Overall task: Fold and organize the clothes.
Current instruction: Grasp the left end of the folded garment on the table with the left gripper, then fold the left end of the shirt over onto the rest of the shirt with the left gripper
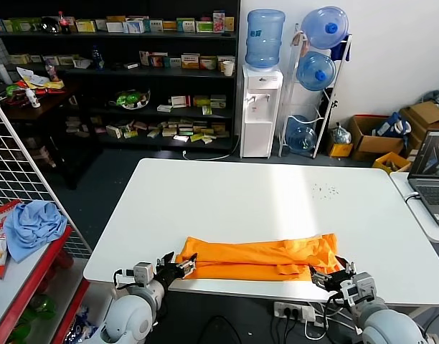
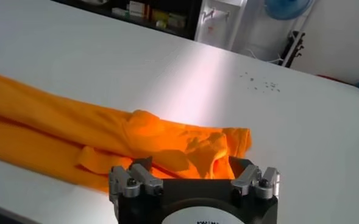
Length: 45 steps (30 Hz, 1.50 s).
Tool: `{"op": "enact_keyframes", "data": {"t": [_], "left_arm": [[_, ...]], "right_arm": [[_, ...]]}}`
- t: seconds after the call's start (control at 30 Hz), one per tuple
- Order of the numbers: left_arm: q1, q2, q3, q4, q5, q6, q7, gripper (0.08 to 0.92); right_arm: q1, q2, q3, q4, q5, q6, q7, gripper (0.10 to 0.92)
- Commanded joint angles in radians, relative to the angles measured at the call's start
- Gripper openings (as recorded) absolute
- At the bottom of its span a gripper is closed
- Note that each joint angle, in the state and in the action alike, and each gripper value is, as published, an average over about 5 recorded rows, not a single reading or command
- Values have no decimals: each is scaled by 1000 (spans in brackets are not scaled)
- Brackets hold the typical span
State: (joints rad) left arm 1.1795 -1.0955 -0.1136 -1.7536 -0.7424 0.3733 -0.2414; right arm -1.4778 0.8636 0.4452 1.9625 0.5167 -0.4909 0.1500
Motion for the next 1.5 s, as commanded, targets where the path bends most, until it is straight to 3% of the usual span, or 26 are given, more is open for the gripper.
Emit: {"op": "enact_keyframes", "data": {"t": [0.03,0.77,0.97,1.33,1.5], "left_arm": [[-7,-8,0,37,-26,15,-3,772],[-33,-1,-15,33,-7,-3,13,155],[-70,36,-85,87,-10,-4,9,129],[-168,206,-188,243,17,-23,-5,129],[-204,242,-195,276,30,-51,-24,129]], "right_arm": [[-6,1,0,13,8,-4,2,822],[3,9,-3,17,8,1,2,823],[22,22,-6,16,3,79,10,823],[64,39,-22,9,-12,144,29,823],[62,45,-43,31,-60,166,28,823]]}}
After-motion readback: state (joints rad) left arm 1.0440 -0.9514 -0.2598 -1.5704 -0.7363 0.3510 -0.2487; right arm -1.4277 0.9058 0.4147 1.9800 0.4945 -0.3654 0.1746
